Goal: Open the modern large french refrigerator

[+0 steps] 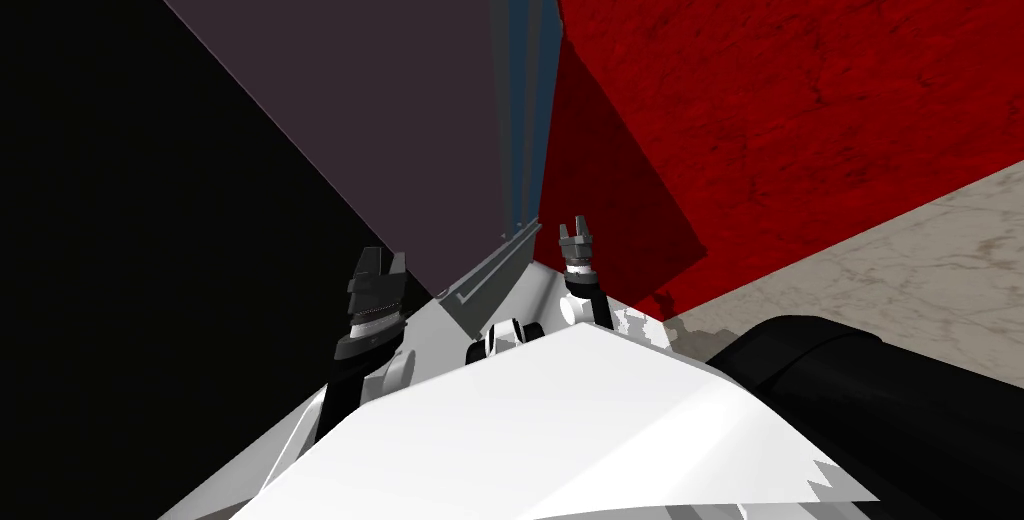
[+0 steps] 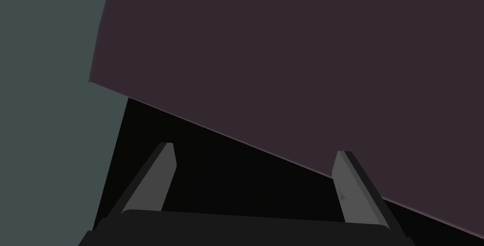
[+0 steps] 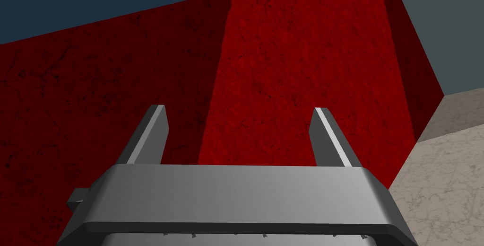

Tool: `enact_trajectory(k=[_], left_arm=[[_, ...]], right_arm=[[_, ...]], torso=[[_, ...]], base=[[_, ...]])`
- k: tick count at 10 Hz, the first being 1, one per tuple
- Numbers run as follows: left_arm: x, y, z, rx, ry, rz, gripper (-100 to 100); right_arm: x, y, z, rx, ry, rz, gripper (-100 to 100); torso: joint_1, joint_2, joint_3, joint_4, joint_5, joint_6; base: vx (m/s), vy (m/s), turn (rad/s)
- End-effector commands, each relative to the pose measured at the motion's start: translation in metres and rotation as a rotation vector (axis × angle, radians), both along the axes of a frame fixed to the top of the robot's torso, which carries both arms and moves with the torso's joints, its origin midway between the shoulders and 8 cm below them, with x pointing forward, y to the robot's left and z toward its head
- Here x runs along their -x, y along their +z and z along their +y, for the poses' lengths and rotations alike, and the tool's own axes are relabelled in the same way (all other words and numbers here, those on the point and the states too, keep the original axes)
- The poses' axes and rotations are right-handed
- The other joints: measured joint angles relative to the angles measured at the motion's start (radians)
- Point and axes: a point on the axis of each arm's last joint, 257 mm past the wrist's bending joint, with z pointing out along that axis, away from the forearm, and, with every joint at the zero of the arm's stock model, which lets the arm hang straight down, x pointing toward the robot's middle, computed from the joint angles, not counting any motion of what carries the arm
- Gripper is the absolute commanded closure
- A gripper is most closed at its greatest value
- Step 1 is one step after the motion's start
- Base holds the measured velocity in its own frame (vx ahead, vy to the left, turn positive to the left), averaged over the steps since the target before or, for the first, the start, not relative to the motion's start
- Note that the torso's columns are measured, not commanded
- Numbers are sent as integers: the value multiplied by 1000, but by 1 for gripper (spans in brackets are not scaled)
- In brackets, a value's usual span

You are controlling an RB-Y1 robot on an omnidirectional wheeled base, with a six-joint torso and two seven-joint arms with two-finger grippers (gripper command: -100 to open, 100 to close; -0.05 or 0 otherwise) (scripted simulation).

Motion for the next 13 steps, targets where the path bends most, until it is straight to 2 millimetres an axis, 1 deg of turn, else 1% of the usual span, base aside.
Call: enact_trajectory(k=[1, 2, 4, 5, 6, 7, 8, 10, 11, 12, 13], left_arm=[[-13, -29, 2, -30, -8, 66, -100], [-14, -31, 2, -29, -7, 70, -100], [-24, -53, 4, -41, -7, 118, -100], [-24, -55, 5, -41, -6, 123, -100], [-29, -68, 7, -45, -4, 150, -100], [-33, -77, 8, -48, -2, 169, -100], [-34, -81, 9, -47, -1, 177, -100], [-43, -105, 12, -50, 5, 228, -100], [-43, -106, 12, -50, 5, 230, -100], [-46, -119, 14, -50, 9, 255, -100], [-46, -119, 14, -50, 9, 255, -100]], right_arm=[[0, 0, 0, 0, 0, 0, 0], [0, 0, 0, 0, 0, 0, 0], [0, 0, 0, 0, 0, 0, 0], [0, 0, 0, 0, 0, 0, 0], [0, 0, 0, 0, 0, 0, 0], [0, 0, 0, 0, 0, 0, 0], [0, 0, 0, 0, 0, 0, 0], [0, 0, 0, 0, 0, 0, 0], [0, 0, 0, 0, 0, 0, 0], [0, 0, 0, 0, 0, 0, 0], [0, 0, 0, 0, 0, 0, 0]], torso=[[1, -1, 0, 0, 0, 0], [1, -1, -1, 0, 1, 0], [2, -3, -2, -1, 1, 0], [3, -5, -3, -3, 2, 0], [5, -6, -3, -3, 2, 0], [6, -7, -4, -4, 3, 0], [6, -8, -4, -4, 3, -1], [7, -9, -5, -5, 4, 0], [7, -10, -6, -5, 4, 0], [8, -12, -7, -7, 5, 0], [8, -11, -7, -6, 4, 0]], base=[[-14, -20, 0], [-10, -13, 4], [-9, -14, 0], [-12, -16, -10], [-11, -13, 4], [-12, -16, -11], [-8, -11, 7], [-11, -14, -2], [-11, -13, 3], [-10, -14, -10], [-6, -8, 6]])
